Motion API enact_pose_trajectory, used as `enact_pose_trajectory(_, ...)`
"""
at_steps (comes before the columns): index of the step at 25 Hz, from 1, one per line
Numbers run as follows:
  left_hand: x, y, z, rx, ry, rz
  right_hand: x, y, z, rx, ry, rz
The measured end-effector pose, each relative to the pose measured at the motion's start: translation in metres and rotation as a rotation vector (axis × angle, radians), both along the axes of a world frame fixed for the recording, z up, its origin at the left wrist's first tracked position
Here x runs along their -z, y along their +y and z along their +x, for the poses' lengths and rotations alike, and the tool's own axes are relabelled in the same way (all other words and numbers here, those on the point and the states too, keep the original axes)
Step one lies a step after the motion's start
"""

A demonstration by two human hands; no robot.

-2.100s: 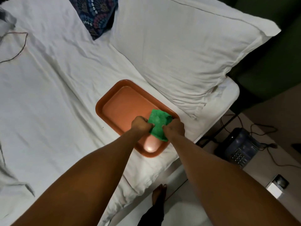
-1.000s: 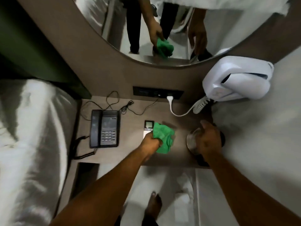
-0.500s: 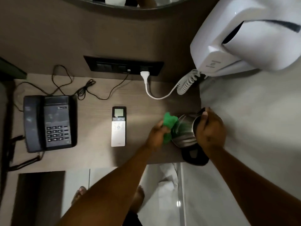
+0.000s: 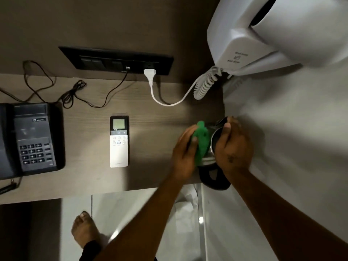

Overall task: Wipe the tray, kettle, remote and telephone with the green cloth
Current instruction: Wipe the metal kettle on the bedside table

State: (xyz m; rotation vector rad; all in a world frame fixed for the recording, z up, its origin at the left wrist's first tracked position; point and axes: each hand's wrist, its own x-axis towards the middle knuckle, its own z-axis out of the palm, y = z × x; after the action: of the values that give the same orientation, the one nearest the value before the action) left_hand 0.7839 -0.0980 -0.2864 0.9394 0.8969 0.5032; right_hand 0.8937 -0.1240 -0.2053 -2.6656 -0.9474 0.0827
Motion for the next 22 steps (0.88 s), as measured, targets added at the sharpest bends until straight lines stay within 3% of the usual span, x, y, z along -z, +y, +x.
enact_pose_trajectory(3,0.011,-0.031,-0.018,-0.173,0.028,-0.166,-0.002,0.000,-0.002,0.008,-0.004,0.016)
enact_pose_trajectory(6,0.026,0.029,0.022,-0.091,0.048,-0.296,0.000,0.000,-0.001,-0.001,-0.003,0.039)
enact_pose_trajectory(8,0.017,0.052,0.038,-0.008,0.013,-0.181,0.002,-0.001,0.001,0.003,0.004,0.019)
enact_pose_trajectory(11,0.006,-0.003,0.016,-0.143,0.072,0.002,0.000,-0.001,-0.001,0.004,0.014,0.032)
enact_pose_trajectory(14,-0.007,-0.074,-0.006,-0.274,0.068,-0.106,0.001,-0.002,-0.001,0.002,0.020,0.037)
enact_pose_trajectory(17,0.008,-0.034,0.009,-0.324,0.090,-0.220,0.001,-0.003,-0.001,-0.008,0.011,0.060)
enact_pose_trajectory(22,0.006,0.065,0.052,-0.004,0.010,-0.337,0.007,-0.004,0.004,-0.005,0.001,0.027)
